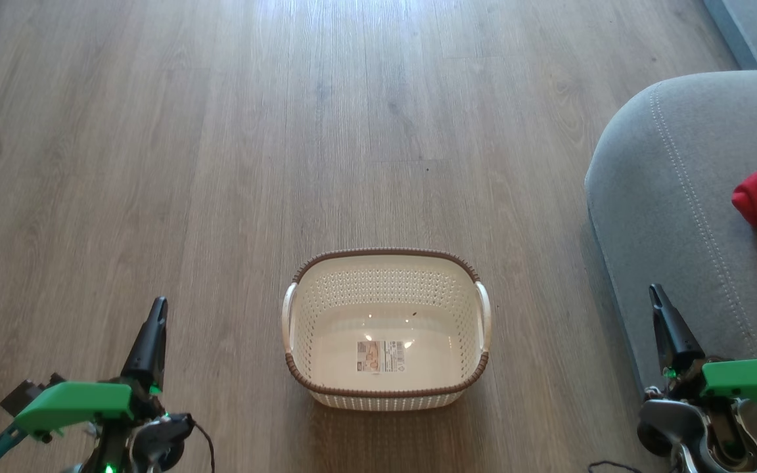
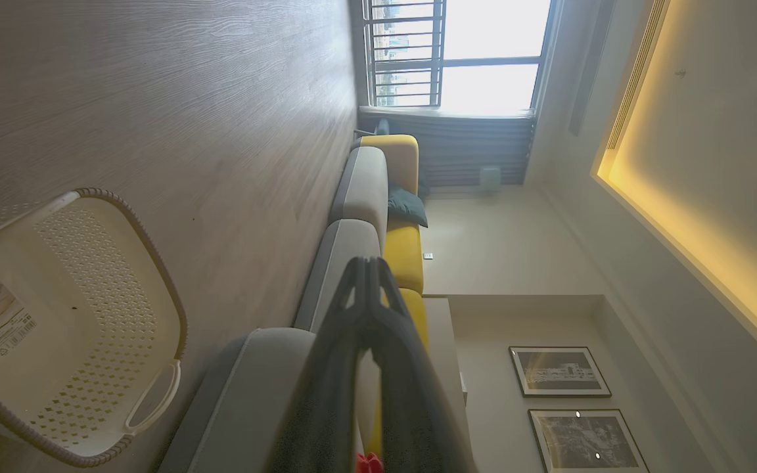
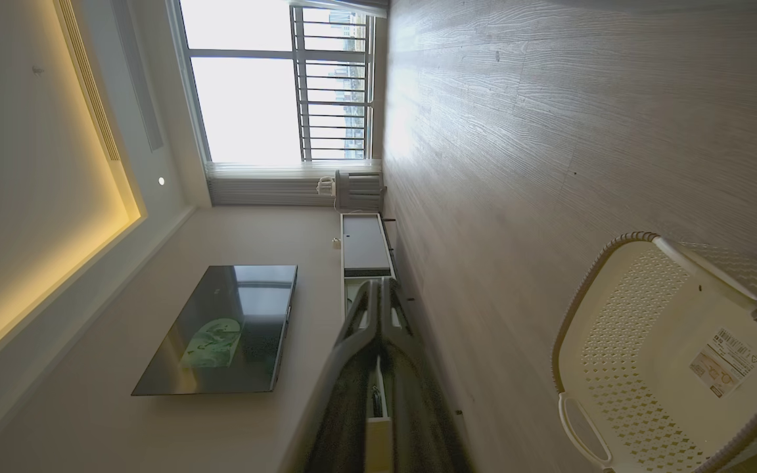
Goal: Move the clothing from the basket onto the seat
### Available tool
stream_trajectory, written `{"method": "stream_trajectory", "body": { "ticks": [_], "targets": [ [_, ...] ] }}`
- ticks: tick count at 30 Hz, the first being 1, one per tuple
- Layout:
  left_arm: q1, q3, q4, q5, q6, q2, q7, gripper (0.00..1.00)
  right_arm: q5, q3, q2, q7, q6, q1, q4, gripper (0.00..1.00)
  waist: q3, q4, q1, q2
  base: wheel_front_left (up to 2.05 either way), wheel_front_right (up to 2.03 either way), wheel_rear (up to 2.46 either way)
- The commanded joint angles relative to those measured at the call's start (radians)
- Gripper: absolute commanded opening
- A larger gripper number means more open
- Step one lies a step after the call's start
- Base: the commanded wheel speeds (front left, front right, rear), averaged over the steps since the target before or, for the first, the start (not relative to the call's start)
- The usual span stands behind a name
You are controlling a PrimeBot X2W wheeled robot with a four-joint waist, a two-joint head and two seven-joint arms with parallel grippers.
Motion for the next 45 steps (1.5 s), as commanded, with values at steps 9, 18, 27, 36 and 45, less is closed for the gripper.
{"method": "stream_trajectory", "body": {
  "ticks": [9,18,27,36,45],
  "targets": [
    [-0.047,0.033,-0.034,-0.007,-0.002,0.014,0.007,0.00,0.006,0.018,-0.004,0.006,0.000,-0.056,-0.039,0.00,0.000,0.000,0.0000,0.0000,0.00,0.00,0.00],
    [-0.047,0.033,-0.034,-0.007,-0.002,0.014,0.007,0.00,0.006,0.018,-0.004,0.006,0.000,-0.056,-0.039,0.00,0.000,0.000,0.0000,0.0000,0.00,0.00,0.00],
    [-0.047,0.033,-0.034,-0.007,-0.002,0.014,0.007,0.00,0.006,0.018,-0.004,0.006,0.000,-0.056,-0.039,0.00,0.000,0.000,0.0000,0.0000,0.00,0.00,0.00],
    [-0.047,0.033,-0.034,-0.007,-0.002,0.014,0.007,0.00,0.006,0.018,-0.004,0.006,0.000,-0.056,-0.039,0.00,0.000,0.000,0.0000,0.0000,0.00,0.00,0.00],
    [-0.047,0.033,-0.034,-0.007,-0.002,0.014,0.007,0.00,0.006,0.018,-0.004,0.006,0.000,-0.056,-0.039,0.00,0.000,0.000,0.0000,0.0000,0.00,0.00,0.00]
  ]
}}
